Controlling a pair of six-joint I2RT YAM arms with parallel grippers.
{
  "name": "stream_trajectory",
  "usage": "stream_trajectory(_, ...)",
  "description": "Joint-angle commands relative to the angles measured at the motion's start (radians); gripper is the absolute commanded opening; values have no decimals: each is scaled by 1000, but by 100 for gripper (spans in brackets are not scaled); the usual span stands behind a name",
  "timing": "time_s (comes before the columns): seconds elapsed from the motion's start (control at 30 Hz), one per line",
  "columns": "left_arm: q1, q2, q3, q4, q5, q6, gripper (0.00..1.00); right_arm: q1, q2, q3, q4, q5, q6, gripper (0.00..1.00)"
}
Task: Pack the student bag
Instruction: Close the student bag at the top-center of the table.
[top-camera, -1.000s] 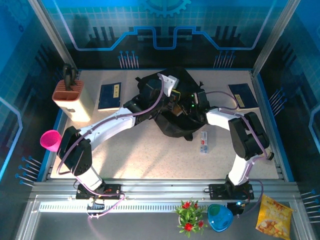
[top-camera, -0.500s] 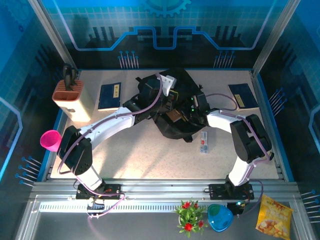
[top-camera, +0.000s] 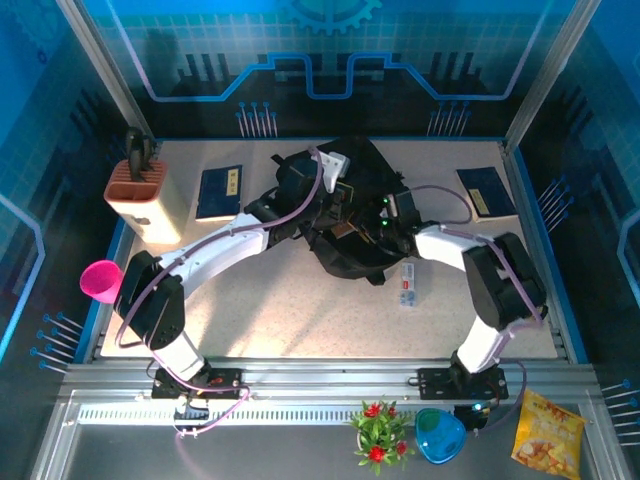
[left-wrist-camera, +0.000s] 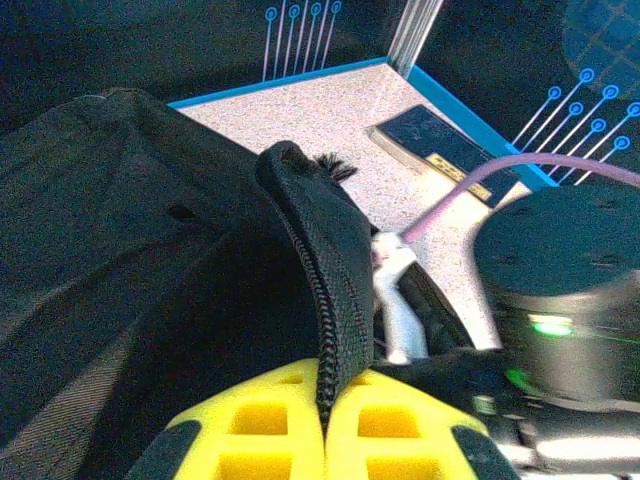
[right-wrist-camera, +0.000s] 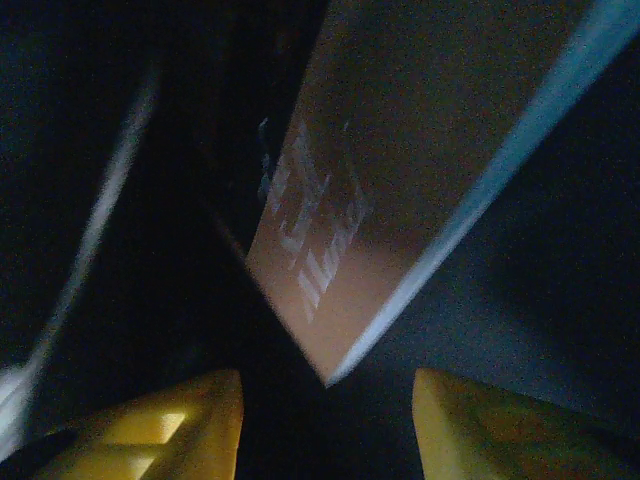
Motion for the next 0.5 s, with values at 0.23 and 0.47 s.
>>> stream_trajectory(0.23, 31, -5, -11, -138, 183, -6, 30, -111, -492, 55, -614, 204, -375, 76)
stream_trajectory(0.47, 85, -89, -89, -196, 58, -71, 86, -174, -555, 163, -730, 254, -491, 87)
